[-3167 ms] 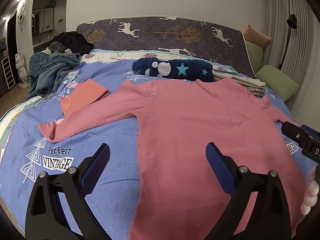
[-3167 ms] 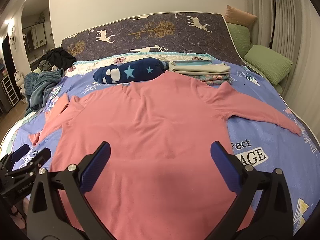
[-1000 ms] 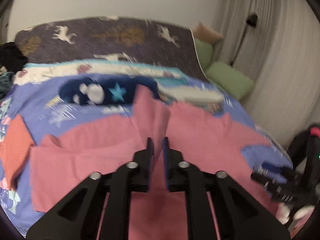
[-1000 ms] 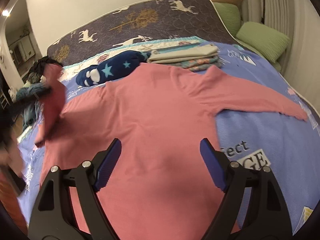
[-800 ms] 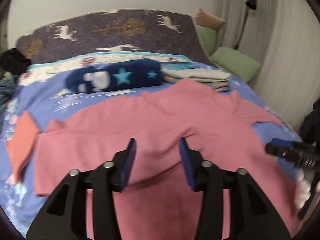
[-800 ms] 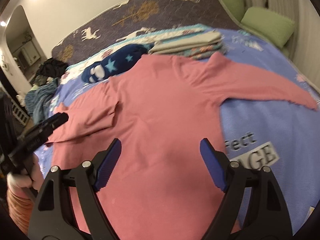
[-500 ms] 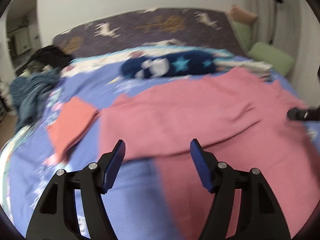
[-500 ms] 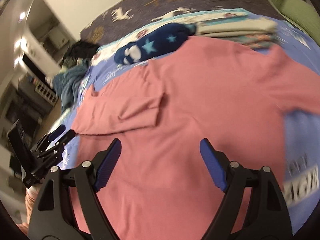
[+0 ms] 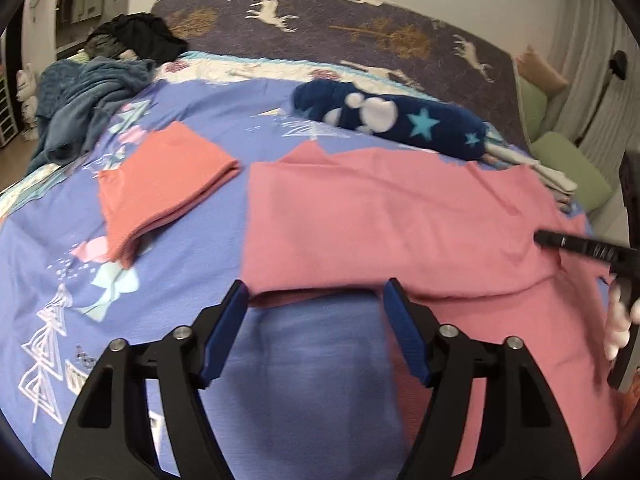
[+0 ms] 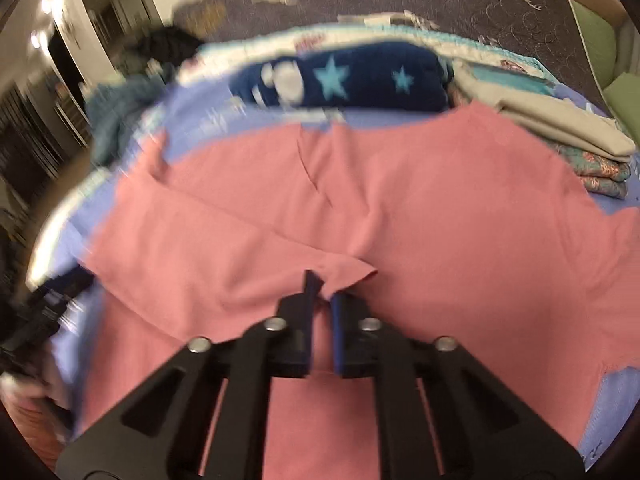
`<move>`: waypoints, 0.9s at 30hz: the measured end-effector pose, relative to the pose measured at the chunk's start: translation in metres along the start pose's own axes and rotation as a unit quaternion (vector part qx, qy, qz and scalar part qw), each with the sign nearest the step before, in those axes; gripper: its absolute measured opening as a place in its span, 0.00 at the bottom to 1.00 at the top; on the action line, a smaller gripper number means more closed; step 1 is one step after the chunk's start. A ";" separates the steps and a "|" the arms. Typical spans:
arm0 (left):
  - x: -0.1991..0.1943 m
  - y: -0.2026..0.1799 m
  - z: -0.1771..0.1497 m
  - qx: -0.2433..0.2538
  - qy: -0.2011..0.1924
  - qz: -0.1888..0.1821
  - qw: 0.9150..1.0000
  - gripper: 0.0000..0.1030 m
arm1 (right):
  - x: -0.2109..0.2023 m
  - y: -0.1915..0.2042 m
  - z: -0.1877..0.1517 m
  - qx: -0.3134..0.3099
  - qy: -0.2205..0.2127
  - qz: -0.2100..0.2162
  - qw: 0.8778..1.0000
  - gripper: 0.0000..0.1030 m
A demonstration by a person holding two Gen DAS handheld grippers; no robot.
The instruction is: Fold small clothes
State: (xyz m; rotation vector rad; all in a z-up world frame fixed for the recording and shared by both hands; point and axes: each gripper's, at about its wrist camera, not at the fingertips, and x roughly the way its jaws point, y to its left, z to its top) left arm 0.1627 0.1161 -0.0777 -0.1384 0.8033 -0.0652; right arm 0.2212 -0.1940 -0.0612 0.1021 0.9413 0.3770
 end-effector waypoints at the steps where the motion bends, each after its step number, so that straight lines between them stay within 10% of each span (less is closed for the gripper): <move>1: 0.002 -0.006 -0.001 0.013 -0.001 0.006 1.000 0.76 | -0.008 -0.002 0.003 0.002 -0.016 0.006 1.000 0.03; 9: 0.020 -0.013 -0.001 0.034 0.031 0.043 0.998 0.77 | -0.090 -0.040 0.019 0.034 -0.125 -0.039 0.991 0.03; 24: 0.021 -0.010 -0.002 0.029 0.031 0.055 0.998 0.77 | -0.076 -0.157 -0.028 0.187 -0.053 -0.138 0.971 0.06; 27: 0.022 -0.012 -0.003 0.032 0.031 0.052 0.998 0.77 | -0.082 -0.154 -0.027 0.178 -0.053 -0.116 0.976 0.22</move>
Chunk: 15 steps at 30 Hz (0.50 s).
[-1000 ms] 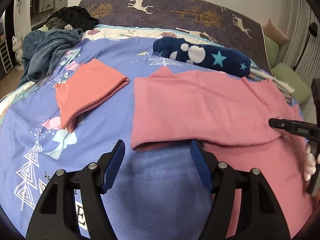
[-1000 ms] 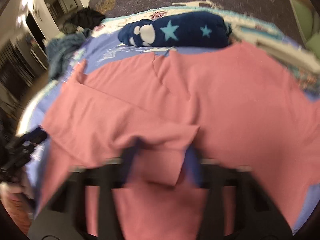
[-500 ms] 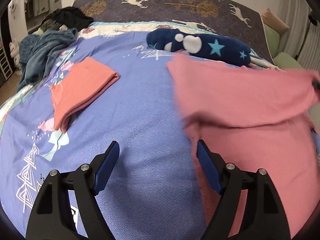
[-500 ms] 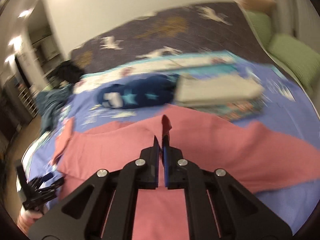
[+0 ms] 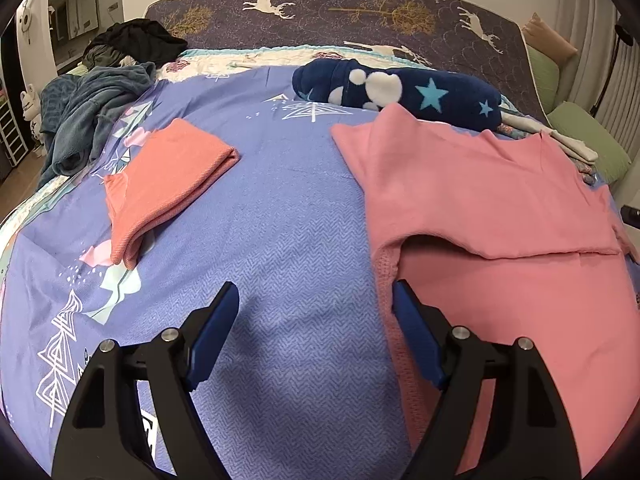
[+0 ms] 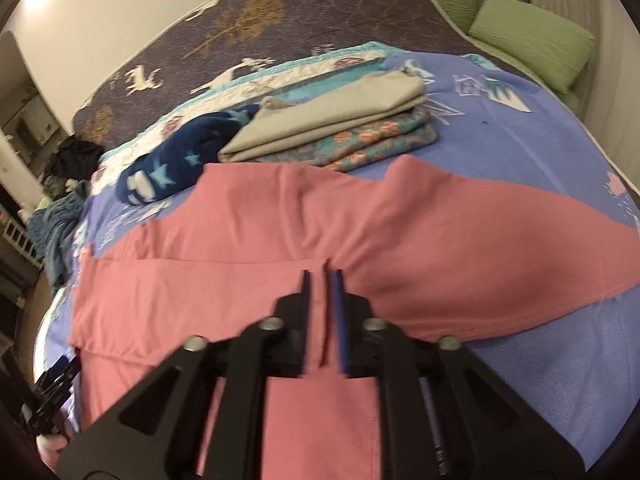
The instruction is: Fold small clothes
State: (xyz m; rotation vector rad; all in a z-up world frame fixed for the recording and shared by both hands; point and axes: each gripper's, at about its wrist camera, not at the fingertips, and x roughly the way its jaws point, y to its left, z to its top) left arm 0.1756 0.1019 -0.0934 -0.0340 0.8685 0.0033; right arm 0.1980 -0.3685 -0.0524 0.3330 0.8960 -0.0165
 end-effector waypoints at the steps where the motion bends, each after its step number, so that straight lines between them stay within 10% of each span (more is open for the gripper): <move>1: 0.001 0.000 0.000 0.001 0.002 0.000 1.000 0.77 | 0.000 0.002 -0.001 -0.004 0.004 0.009 1.000 0.32; 6: 0.007 -0.002 0.004 -0.003 0.010 0.000 1.000 0.77 | 0.021 0.015 -0.018 -0.034 0.064 0.014 0.997 0.46; 8: 0.009 -0.004 0.006 -0.004 0.010 0.007 1.000 0.77 | 0.028 0.021 -0.025 -0.054 0.068 -0.019 0.996 0.02; 11: 0.008 -0.006 0.005 -0.002 0.004 0.022 1.000 0.77 | 0.014 0.022 -0.022 -0.049 0.043 -0.051 0.997 0.02; 15: 0.006 -0.006 0.004 -0.004 -0.003 0.031 1.000 0.74 | 0.001 0.019 -0.013 -0.029 0.027 -0.147 0.988 0.34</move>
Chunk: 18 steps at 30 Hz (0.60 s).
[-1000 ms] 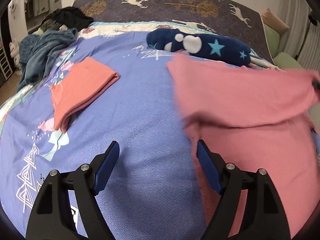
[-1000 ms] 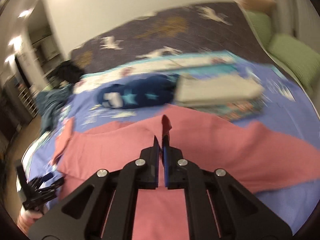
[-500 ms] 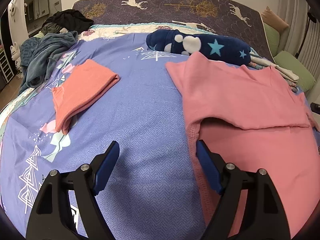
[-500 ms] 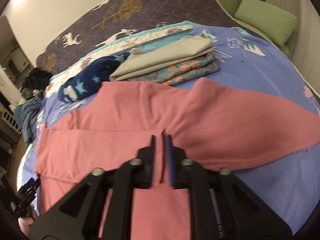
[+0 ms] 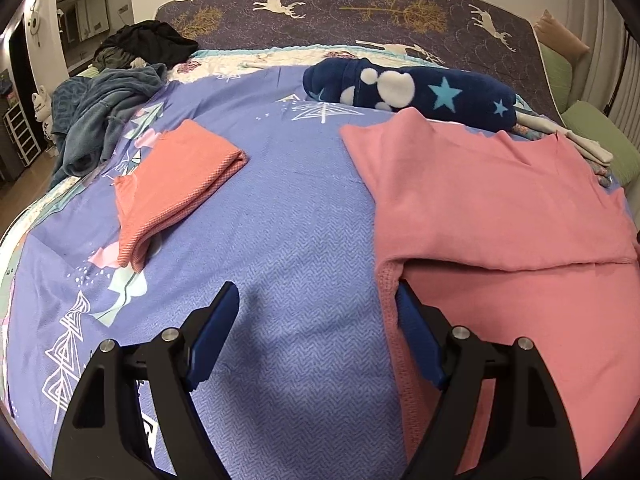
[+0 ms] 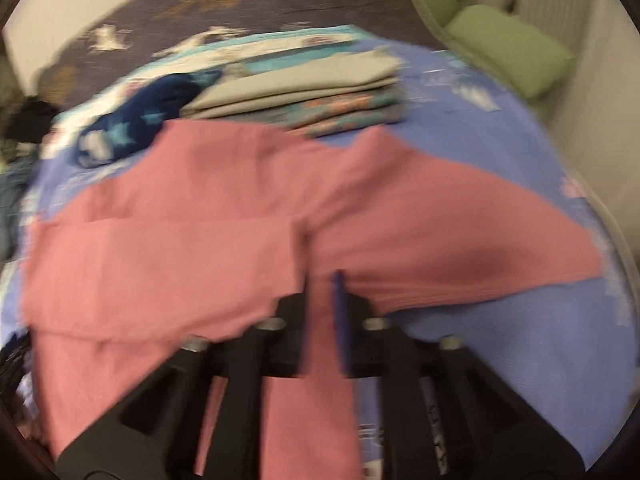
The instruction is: Fold small clothes
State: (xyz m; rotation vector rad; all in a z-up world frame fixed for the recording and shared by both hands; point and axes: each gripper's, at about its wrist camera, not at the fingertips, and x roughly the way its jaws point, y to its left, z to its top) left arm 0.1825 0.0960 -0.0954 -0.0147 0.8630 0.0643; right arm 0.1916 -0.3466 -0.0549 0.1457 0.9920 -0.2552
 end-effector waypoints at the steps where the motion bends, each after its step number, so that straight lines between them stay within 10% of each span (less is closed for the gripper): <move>1: -0.001 0.000 0.000 0.000 -0.001 -0.003 1.000 0.70 | -0.004 0.000 0.002 0.004 -0.008 0.001 1.000 0.39; 5: -0.003 -0.006 0.000 0.007 -0.003 -0.039 0.999 0.40 | -0.028 0.044 0.021 -0.043 -0.037 0.082 0.995 0.40; 9: -0.005 -0.018 0.001 0.024 -0.007 -0.061 0.998 0.19 | -0.033 0.149 0.044 -0.165 0.004 0.229 0.959 0.53; 13: -0.005 -0.022 -0.001 0.031 -0.013 -0.058 0.998 0.17 | -0.015 0.260 0.066 -0.236 0.077 0.318 0.915 0.61; 18: -0.007 -0.027 -0.003 0.039 -0.023 -0.037 0.998 0.17 | 0.028 0.345 0.076 -0.287 0.145 0.310 0.895 0.62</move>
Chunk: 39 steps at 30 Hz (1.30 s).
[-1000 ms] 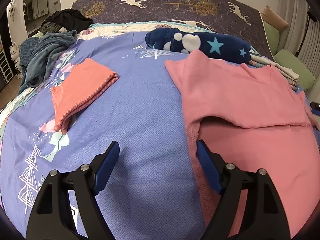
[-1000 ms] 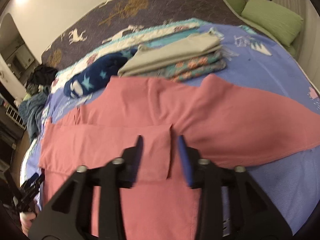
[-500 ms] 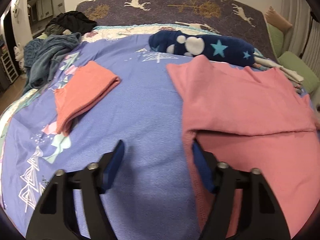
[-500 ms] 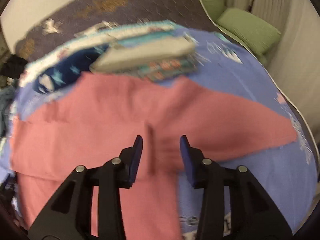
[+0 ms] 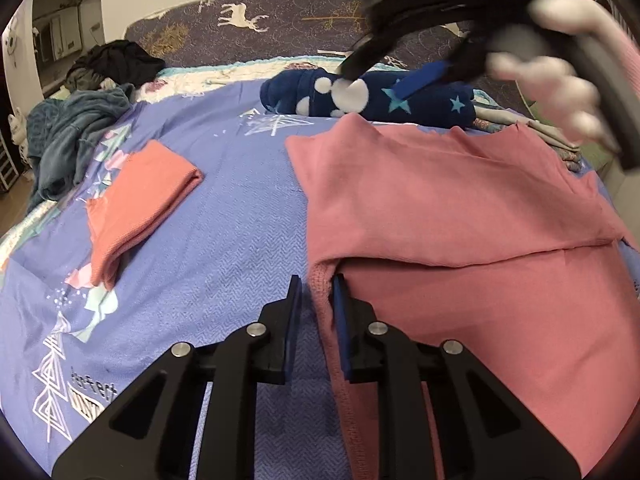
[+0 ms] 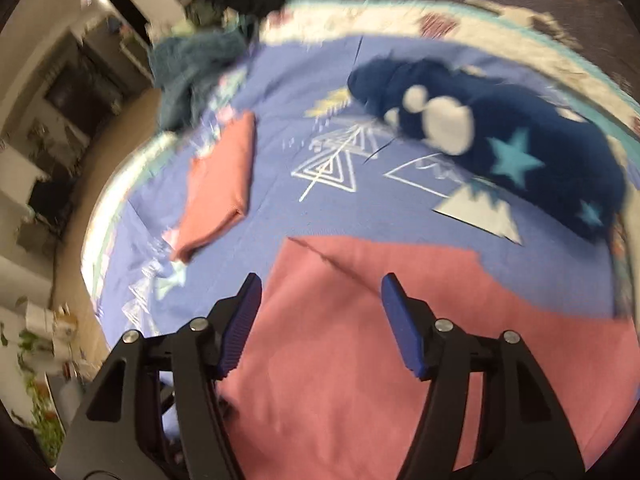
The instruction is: Fold small clothes
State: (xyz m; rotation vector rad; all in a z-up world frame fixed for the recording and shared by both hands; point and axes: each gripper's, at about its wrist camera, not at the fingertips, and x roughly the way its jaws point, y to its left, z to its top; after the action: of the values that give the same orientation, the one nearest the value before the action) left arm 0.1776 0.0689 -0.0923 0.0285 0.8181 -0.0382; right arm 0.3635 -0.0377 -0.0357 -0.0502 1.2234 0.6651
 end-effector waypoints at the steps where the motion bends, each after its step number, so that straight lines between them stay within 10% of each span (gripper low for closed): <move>1: -0.001 -0.001 0.000 0.003 -0.002 0.005 1.000 0.17 | 0.018 0.001 0.011 -0.003 0.026 -0.006 1.000 0.62; 9: -0.009 -0.013 -0.001 0.031 -0.024 0.040 0.998 0.16 | 0.070 0.002 0.027 -0.028 0.147 0.069 0.986 0.60; 11: -0.017 -0.015 -0.003 0.035 -0.044 0.047 0.997 0.13 | 0.068 0.009 0.031 -0.044 0.137 0.101 0.984 0.24; 13: -0.024 -0.018 -0.004 0.042 -0.062 0.056 0.996 0.10 | 0.062 0.018 0.035 -0.062 0.114 0.131 0.983 0.08; 18: -0.032 -0.032 -0.006 0.078 -0.089 0.068 0.991 0.07 | 0.059 0.041 0.045 -0.083 0.053 0.153 0.983 0.01; 22: -0.035 -0.030 -0.004 0.076 -0.094 0.080 0.989 0.07 | 0.063 0.047 0.048 -0.097 0.055 0.102 0.988 0.08; 25: -0.029 -0.023 -0.001 0.059 -0.076 0.082 0.992 0.07 | 0.060 0.033 0.046 -0.099 0.075 0.063 0.990 0.62; 30: -0.009 -0.002 0.006 0.008 -0.020 0.051 0.998 0.29 | 0.079 0.031 0.035 -0.121 0.105 0.019 0.987 0.63; 31: -0.003 0.009 0.007 -0.017 -0.007 0.023 1.000 0.28 | 0.084 0.036 0.033 -0.133 0.107 0.017 0.985 0.45; 32: -0.002 0.016 0.007 -0.037 -0.002 -0.001 0.999 0.19 | 0.088 0.042 0.032 -0.148 0.106 0.019 0.983 0.01; 33: -0.001 0.028 0.006 -0.069 -0.003 -0.051 0.996 0.00 | 0.090 0.049 0.031 -0.157 0.105 0.028 0.981 0.03; 39: 0.005 0.066 -0.002 -0.170 0.010 -0.031 0.985 0.00 | 0.115 0.057 0.038 -0.115 0.051 0.036 0.991 0.04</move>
State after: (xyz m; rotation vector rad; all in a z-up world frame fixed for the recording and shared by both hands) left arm 0.1825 0.1347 -0.0960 -0.3188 0.8360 0.0438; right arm 0.3883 0.0737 -0.1052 -0.2363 1.2465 0.8729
